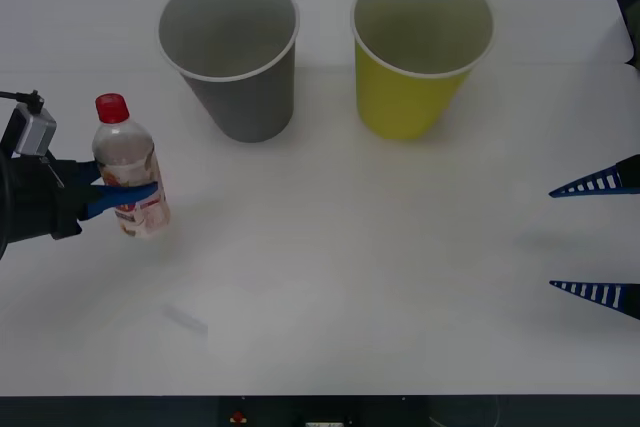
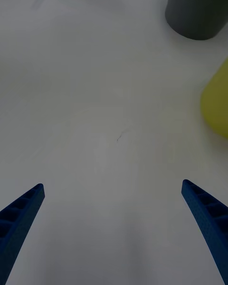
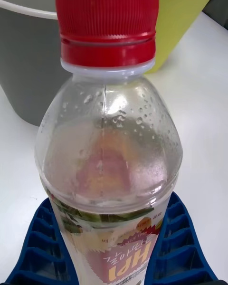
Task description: Put the can into the green bin and the plastic bottle into the gray bin
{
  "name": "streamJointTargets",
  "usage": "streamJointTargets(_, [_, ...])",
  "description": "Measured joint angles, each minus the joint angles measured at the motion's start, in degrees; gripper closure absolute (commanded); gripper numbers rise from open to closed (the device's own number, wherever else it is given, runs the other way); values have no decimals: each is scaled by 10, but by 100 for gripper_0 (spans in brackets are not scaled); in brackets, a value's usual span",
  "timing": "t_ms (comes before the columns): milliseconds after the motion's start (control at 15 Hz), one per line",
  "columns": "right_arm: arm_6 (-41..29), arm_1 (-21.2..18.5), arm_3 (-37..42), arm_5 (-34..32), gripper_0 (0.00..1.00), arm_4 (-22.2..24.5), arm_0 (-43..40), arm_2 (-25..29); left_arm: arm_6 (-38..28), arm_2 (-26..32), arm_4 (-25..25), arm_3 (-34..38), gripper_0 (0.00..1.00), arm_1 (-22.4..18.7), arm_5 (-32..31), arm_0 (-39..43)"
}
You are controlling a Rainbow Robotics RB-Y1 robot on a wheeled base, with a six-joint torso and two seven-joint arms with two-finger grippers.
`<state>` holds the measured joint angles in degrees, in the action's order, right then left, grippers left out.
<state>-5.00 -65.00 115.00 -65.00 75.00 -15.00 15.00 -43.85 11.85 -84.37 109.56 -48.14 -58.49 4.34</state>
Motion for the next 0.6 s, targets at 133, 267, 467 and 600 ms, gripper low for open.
streamJointTargets(133, [0, 0, 0, 0, 0, 0, 0, 0, -107, 23, -53, 67, 100, -9, -19, -6])
streamJointTargets(267, [0, 0, 0, 0, 0, 0, 0, 0, -224, 27, -88, 128, 100, -30, -22, -21])
streamJointTargets(467, [0, 0, 0, 0, 0, 0, 0, 0, -321, 33, -96, 157, 100, -54, -61, -77])
streamJointTargets(600, [0, 0, 0, 0, 0, 0, 0, 0, -334, 51, -111, 155, 100, -59, -138, -145])
